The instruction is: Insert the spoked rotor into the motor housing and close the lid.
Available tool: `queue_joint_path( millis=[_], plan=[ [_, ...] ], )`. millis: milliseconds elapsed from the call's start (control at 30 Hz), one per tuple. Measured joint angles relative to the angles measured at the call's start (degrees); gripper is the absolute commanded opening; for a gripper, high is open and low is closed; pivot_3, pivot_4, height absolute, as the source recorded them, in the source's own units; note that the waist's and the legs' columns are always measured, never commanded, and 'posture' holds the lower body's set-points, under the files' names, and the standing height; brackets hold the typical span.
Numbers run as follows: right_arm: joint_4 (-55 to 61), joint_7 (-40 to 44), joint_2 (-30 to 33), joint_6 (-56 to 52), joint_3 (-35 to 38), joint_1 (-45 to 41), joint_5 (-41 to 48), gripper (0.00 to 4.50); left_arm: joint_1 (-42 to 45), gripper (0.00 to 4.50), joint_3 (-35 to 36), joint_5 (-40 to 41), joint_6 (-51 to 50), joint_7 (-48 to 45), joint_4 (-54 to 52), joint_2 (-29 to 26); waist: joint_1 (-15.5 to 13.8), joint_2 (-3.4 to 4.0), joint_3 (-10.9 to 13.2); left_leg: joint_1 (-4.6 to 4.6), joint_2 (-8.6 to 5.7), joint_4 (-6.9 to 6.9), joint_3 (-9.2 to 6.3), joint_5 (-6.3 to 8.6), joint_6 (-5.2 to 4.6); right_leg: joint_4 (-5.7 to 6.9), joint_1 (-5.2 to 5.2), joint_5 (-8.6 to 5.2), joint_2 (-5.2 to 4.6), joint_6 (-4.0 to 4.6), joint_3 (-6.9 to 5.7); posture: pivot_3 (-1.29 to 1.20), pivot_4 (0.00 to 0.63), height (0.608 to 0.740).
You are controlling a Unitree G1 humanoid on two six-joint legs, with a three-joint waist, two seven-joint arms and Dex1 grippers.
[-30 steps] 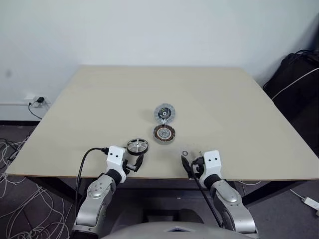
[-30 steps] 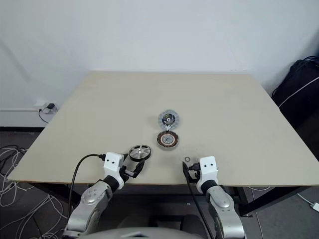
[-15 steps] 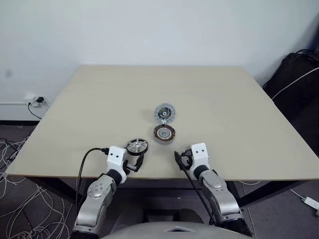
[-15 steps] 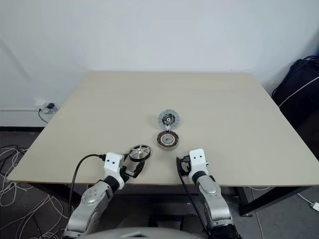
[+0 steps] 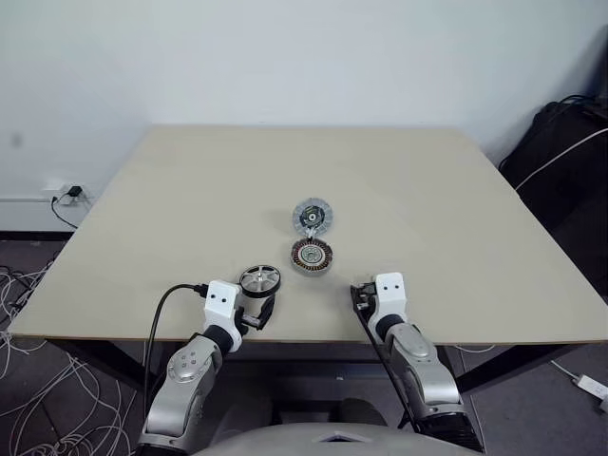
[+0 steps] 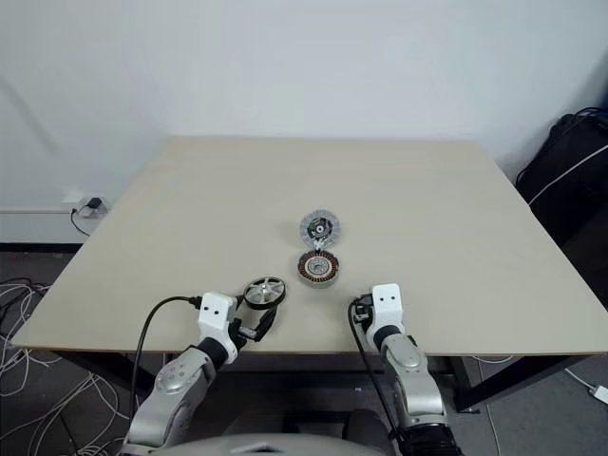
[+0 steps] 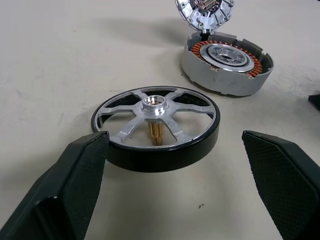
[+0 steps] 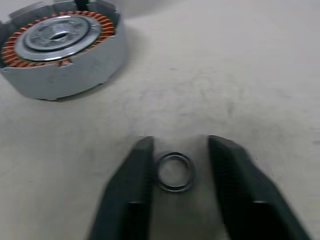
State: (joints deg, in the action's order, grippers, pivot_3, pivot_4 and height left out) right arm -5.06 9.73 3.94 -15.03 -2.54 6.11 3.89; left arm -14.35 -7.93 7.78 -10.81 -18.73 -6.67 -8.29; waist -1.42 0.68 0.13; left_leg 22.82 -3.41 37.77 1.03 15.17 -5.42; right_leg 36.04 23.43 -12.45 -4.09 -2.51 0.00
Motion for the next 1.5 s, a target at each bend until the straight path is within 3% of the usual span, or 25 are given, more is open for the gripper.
queue_joint_path(
  millis=[33, 367, 633, 1033, 1500],
  plan=[
    [0.3, 0.0, -0.1, -0.1, 0.1, 0.3, 0.0, 0.69, 0.0, 4.50, 0.0, 0.0, 0.0, 0.0, 0.0, 0.0, 0.0, 0.00, 0.0, 0.00, 0.00, -0.02, 0.00, 0.00, 0.00, 0.00, 0.00, -0.01, 0.00, 0.01, 0.00, 0.00, 0.000, 0.740],
    [9.0, 1.5, 1.1, -3.7, -2.4, 4.2, -0.1, 0.69, 0.0, 4.50, 0.0, 0.0, 0.0, 0.0, 0.0, 0.1, 0.2, 0.23, 0.2, 0.01, 0.00, -0.02, 0.01, 0.00, 0.00, 0.01, 0.03, -0.01, -0.03, 0.01, 0.03, 0.00, 0.000, 0.740],
    [10.5, 1.5, 0.3, -6.4, -5.9, -6.7, -1.7, 0.69, -0.1, 4.50, 0.0, 0.0, 0.0, 0.1, 0.0, 0.2, 0.4, 0.22, 0.2, 0.01, 0.00, 0.04, 0.01, -0.02, 0.02, 0.03, 0.03, 0.02, 0.01, -0.02, 0.01, 0.00, 0.000, 0.740],
    [-9.6, 2.4, -2.3, -2.6, -9.8, -21.2, -5.5, 0.69, -0.9, 4.50, 0.0, 0.0, 0.0, 1.0, -0.3, 0.3, 0.7, 0.24, 0.2, 0.00, -0.02, -0.02, 0.00, -0.07, 0.12, 0.04, 0.07, 0.03, 0.05, -0.01, 0.00, 0.00, 0.000, 0.740],
    [-23.9, 2.4, -4.4, 2.3, -10.0, -27.4, -6.9, 0.69, -2.3, 4.50, 0.0, 0.0, 0.1, 1.9, -0.5, 0.9, 1.5, 0.26, 0.2, -0.11, -0.02, -0.06, 0.00, -0.17, 0.28, 0.25, 0.08, 0.04, 0.07, 0.02, 0.02, 0.00, 0.000, 0.740]
  ],
)
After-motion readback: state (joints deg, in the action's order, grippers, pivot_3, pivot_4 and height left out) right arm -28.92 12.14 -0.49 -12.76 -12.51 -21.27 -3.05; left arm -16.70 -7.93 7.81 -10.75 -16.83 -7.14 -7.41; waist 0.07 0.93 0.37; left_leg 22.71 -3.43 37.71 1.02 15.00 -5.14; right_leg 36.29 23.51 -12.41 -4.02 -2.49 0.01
